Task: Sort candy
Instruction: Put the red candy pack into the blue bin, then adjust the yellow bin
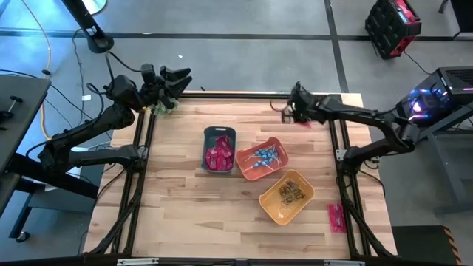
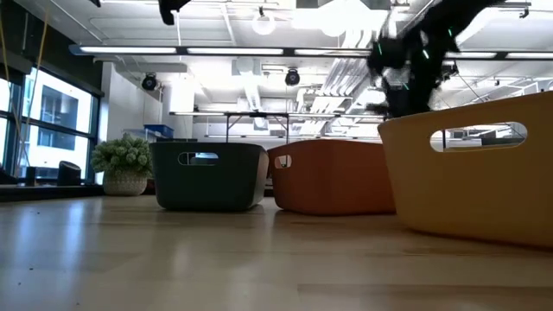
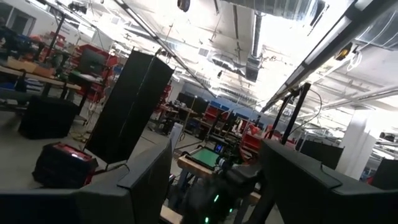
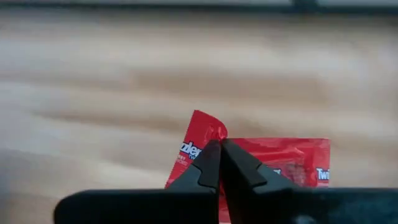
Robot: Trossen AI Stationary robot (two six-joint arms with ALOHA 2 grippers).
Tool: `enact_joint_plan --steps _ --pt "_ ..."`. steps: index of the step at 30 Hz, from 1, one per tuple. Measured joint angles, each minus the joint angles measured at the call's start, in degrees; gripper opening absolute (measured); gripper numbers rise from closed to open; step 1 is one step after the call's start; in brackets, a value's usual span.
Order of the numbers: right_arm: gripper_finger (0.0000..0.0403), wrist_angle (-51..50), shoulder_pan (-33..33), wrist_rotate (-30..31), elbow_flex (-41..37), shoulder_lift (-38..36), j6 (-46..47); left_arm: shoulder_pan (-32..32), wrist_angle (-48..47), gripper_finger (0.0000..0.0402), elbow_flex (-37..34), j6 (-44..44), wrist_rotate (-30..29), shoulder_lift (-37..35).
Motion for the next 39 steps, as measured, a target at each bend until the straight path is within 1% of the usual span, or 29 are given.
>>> enact_joint_plan --steps 2,3,6,10,14,16,18,19,21,24,26,28,31,34,38,39 --pt "0.0000 4.7 1.1 -0.3 4.5 -0.2 -2.9 0.0 0.5 0.0239 0.0 0.1 0.0 0.0" --pt "0.0000 8.0 1.7 -1.8 6.2 -0.2 -4.6 0.0 0.5 0.0239 0.0 0.1 0.0 0.0" --pt "0.0000 20.3 3.5 -7.9 10.2 0.8 -8.4 0.0 0.4 0.0239 0.0 0.7 -0.1 0.0" --pt "0.0000 32.5 6.1 -16.0 12.7 4.5 -7.5 0.0 0.1 0.0239 0.0 1.7 -0.1 0.0" --pt "0.0000 40.6 10.1 -25.9 12.9 10.1 -7.4 0.0 -0.1 0.0239 0.0 1.6 -0.2 0.0" --pt "0.0000 42.2 12.5 -30.3 12.9 13.4 -8.3 0.0 -0.1 0.0239 0.0 1.6 -0.3 0.0" --pt "0.0000 43.3 14.6 -33.3 12.9 16.7 -8.3 0.0 -0.1 0.0239 0.0 1.6 -0.3 0.0" --pt "0.0000 44.4 15.6 -34.0 12.9 18.2 -8.3 0.0 -0.1 0.0239 0.0 1.6 -0.3 0.0" --pt "0.0000 47.3 17.4 -33.3 12.9 20.7 -7.4 0.0 -0.2 0.0239 0.0 1.6 -0.3 0.0" --pt "0.0004 53.3 19.3 -28.8 12.9 23.4 -3.9 0.0 -0.2 0.0239 0.0 1.7 -0.3 0.0" --pt "0.0015 57.7 19.9 -29.0 12.9 24.8 -2.7 0.0 -0.5 0.0239 0.0 2.3 -0.3 0.0" --pt "0.0036 59.4 20.4 -30.6 12.9 25.2 -1.9 0.0 -1.1 0.0239 0.0 2.4 -1.0 0.0" --pt "0.0078 58.0 21.5 -30.8 12.9 25.2 -2.2 0.0 -2.5 0.0239 0.0 1.6 -3.1 0.0" --pt "0.0119 55.8 22.1 -31.7 12.9 25.2 -2.8 0.0 -3.4 0.0239 0.0 0.8 -3.6 0.0" --pt "0.0152 54.7 22.1 -41.6 12.9 22.7 -3.6 -0.1 -3.5 0.0239 0.0 -1.4 -2.6 0.0" --pt "0.0155 53.0 22.6 -42.6 12.9 21.3 -3.4 -0.1 -3.5 0.0239 0.0 -1.4 -2.1 0.0"
